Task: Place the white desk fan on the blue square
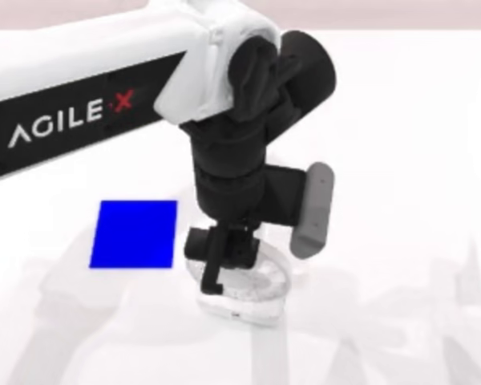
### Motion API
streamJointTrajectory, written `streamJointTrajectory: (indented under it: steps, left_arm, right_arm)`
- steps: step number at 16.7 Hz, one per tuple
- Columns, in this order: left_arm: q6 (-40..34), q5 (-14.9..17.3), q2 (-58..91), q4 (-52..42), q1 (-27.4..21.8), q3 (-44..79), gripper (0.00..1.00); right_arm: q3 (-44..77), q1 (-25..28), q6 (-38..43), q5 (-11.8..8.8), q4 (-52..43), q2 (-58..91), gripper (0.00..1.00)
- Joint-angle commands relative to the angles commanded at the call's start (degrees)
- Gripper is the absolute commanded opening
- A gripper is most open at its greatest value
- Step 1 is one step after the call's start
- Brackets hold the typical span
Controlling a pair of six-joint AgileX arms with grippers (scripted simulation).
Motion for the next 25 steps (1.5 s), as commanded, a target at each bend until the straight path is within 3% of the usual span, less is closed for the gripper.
streamJointTrajectory:
  steps: [5,12,18,21,25]
  left_arm:
    - [0.04,0.12,-0.37,-1.11,0.01,0.92,0.0]
    - [-0.17,0.12,-0.09,-11.37,1.03,11.59,0.0]
    - [0.47,0.08,-0.3,-11.24,1.64,11.27,0.0]
    - [3.29,-0.01,-1.28,-10.1,7.38,9.35,0.0]
    - [8.58,-0.21,-3.1,-7.96,19.57,5.95,0.0]
  right_arm:
    - [0.0,0.0,0.0,0.0,0.0,0.0,1.0]
    - [0.0,0.0,0.0,0.0,0.0,0.0,1.0]
    - [0.0,0.0,0.0,0.0,0.0,0.0,1.0]
    - [0.0,0.0,0.0,0.0,0.0,0.0,1.0]
    - [0.0,0.0,0.0,0.0,0.0,0.0,1.0]
